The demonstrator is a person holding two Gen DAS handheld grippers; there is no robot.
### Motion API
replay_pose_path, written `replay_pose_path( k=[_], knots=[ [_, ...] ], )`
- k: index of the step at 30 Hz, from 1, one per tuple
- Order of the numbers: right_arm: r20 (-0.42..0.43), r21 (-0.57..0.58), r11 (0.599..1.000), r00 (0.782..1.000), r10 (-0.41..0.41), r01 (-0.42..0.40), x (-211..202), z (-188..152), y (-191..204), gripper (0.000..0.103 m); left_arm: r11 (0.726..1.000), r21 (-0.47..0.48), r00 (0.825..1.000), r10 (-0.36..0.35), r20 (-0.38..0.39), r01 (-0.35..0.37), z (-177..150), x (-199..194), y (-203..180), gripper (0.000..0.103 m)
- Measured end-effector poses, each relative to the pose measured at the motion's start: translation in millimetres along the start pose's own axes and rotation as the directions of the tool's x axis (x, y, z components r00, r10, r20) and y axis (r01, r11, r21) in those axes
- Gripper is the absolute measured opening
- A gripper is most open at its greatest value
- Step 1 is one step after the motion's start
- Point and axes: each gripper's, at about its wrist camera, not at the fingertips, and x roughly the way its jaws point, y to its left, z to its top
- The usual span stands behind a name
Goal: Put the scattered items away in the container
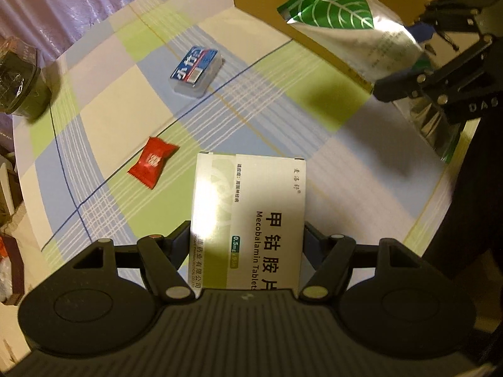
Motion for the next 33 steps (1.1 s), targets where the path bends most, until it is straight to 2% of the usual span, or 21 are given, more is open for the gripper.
replay_pose_path(
  k=[14,25,33],
  knots=[
    [0.055,0.058,0.997,0.997,-0.048,0.044,-35,-8,-36,0.061,0.998,-0.062,0.998,-0.006,0.056,0.010,30,-14,-40,0.068],
    [0.085,0.137,0.988,0.992,-0.091,0.078,-62,-10,-77,0.061,0.986,-0.148,0.990,-0.057,0.125,0.076,72,-28,-55,0.068],
    [0.103,0.172,0.979,0.986,-0.129,0.110,-83,2,-120,0.061,0.973,-0.188,0.981,-0.100,0.169,0.132,110,-36,-66,0.068]
  ],
)
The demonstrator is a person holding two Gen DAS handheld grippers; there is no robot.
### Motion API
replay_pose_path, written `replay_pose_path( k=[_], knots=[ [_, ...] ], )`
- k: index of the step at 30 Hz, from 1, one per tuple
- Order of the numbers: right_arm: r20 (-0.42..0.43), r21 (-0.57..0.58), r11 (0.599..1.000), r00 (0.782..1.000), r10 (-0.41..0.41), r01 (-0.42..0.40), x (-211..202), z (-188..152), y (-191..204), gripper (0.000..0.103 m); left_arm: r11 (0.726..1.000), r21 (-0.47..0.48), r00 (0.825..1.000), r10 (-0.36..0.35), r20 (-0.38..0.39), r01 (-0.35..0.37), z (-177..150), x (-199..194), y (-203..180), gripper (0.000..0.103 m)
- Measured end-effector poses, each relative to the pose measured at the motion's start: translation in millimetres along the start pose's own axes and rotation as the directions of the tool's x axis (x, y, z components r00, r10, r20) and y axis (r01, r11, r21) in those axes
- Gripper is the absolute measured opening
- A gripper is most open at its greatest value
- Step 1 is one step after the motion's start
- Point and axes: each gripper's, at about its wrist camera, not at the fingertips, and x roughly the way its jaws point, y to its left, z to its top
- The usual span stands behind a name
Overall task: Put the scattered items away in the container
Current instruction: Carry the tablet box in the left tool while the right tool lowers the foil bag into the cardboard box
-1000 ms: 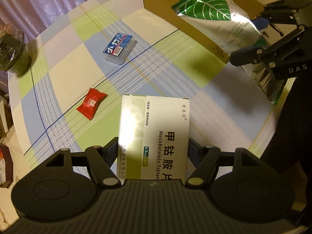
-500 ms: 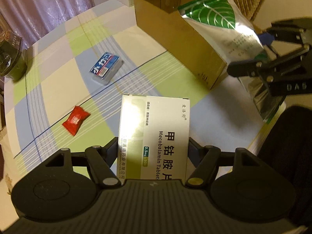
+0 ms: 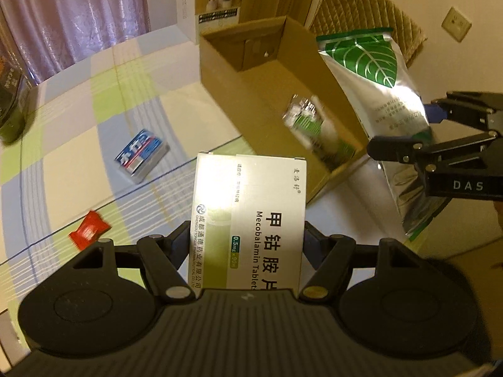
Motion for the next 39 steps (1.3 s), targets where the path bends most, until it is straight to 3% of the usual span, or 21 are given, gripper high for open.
replay_pose_path(
  k=[19,29,39],
  knots=[
    [-0.011,-0.009,0.999,0.999,-0.038,0.037,21,47,-79,0.061,0.984,-0.146,0.992,-0.084,0.093,0.097,89,29,-38,0.068],
    [-0.036,-0.010,0.999,0.999,-0.038,0.038,51,55,-102,0.061,0.923,-0.340,0.979,-0.134,0.151,0.179,115,62,-29,0.067],
    [-0.049,-0.017,0.999,0.998,-0.040,0.039,75,60,-111,0.061,0.865,-0.452,0.970,-0.142,0.195,0.218,128,84,-21,0.068]
  ],
)
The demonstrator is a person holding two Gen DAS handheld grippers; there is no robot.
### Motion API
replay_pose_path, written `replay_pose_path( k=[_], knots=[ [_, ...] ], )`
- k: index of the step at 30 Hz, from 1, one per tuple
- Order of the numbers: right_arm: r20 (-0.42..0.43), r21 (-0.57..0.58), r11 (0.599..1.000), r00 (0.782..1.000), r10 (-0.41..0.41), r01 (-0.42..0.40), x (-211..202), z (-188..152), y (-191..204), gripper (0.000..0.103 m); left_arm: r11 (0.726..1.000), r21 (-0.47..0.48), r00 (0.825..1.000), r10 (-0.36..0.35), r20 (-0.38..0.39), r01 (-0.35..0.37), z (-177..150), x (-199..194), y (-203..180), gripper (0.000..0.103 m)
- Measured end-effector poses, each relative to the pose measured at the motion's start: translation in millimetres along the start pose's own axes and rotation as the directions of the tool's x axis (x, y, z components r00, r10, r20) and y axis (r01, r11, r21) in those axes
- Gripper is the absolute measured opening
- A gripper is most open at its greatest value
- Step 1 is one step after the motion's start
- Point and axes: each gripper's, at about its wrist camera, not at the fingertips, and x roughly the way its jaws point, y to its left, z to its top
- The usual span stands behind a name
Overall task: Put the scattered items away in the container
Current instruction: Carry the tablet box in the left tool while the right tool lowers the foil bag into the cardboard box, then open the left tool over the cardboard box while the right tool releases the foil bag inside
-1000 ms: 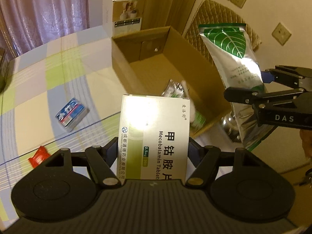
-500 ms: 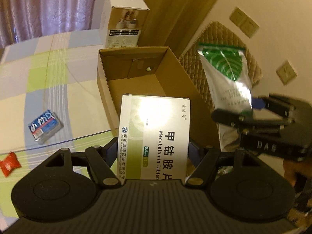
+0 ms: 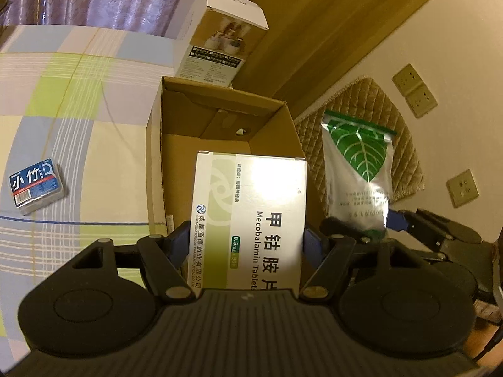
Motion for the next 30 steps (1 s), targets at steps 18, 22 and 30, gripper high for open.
replay_pose_path(
  k=[18,22,30],
  knots=[
    [-0.016,0.000,1.000,1.000,0.003,-0.003,17,1,-4,0.061,0.999,-0.053,0.999,0.004,0.053,-0.001,10,4,26,0.085],
    [-0.016,-0.006,1.000,1.000,0.007,-0.007,19,3,0,0.061,0.999,-0.049,0.998,0.023,0.055,-0.021,8,0,34,0.085],
    [-0.014,-0.025,1.000,1.000,0.015,-0.015,26,13,9,0.062,0.998,-0.037,0.997,0.050,0.057,-0.047,6,-7,43,0.085]
  ],
)
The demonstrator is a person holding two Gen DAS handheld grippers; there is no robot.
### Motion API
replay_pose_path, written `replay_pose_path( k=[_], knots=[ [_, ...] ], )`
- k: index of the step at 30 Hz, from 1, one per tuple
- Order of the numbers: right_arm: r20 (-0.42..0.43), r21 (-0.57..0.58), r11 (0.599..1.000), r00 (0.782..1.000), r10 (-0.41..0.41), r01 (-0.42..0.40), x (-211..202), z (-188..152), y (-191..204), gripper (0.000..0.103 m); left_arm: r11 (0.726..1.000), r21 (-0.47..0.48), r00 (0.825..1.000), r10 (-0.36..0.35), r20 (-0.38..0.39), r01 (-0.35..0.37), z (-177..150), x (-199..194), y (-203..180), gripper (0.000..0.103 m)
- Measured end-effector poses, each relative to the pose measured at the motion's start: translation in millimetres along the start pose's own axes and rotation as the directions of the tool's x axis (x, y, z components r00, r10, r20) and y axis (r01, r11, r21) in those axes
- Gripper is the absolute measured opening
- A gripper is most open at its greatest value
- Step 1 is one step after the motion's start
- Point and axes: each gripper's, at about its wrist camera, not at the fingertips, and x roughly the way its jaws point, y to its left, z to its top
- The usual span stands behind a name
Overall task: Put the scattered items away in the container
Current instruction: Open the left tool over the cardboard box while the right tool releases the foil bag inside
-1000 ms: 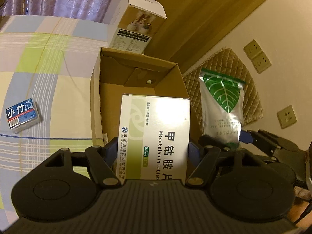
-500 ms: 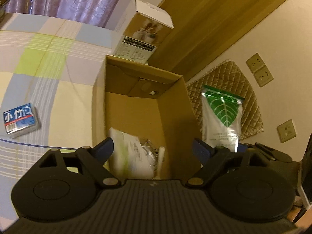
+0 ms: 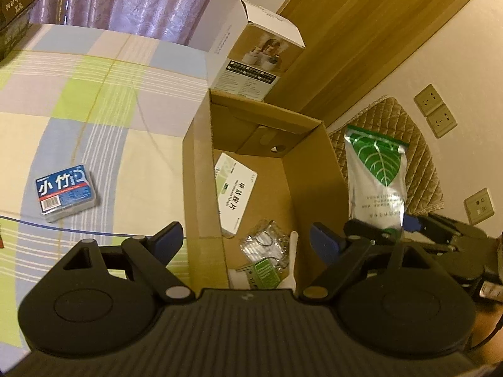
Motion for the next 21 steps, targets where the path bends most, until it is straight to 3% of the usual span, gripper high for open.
replay_pose_path(
  k=[9,10,11,12,21],
  knots=[
    [0.050,0.033,0.999,0.999,0.013,-0.014,5,10,1,0.062,1.000,0.005,1.000,0.007,0.002,-0.007,1,-1,1,0.085],
    [0.067,0.029,1.000,0.998,0.003,-0.005,6,11,1,0.068,1.000,0.005,1.000,0.009,0.003,-0.009,2,-2,2,0.085],
    [0.090,0.017,1.000,0.996,-0.003,0.002,5,11,3,0.092,1.000,0.005,1.000,0.011,0.003,-0.011,2,-2,3,0.085],
    [0.126,0.012,1.000,0.992,-0.028,0.027,1,9,5,0.098,1.000,0.005,1.000,0.013,0.004,-0.013,2,-2,4,0.085],
    [0.158,0.065,0.998,0.987,-0.025,0.015,-10,1,-2,0.098,0.999,0.020,0.999,0.040,-0.002,-0.040,-2,-3,13,0.085]
  ],
)
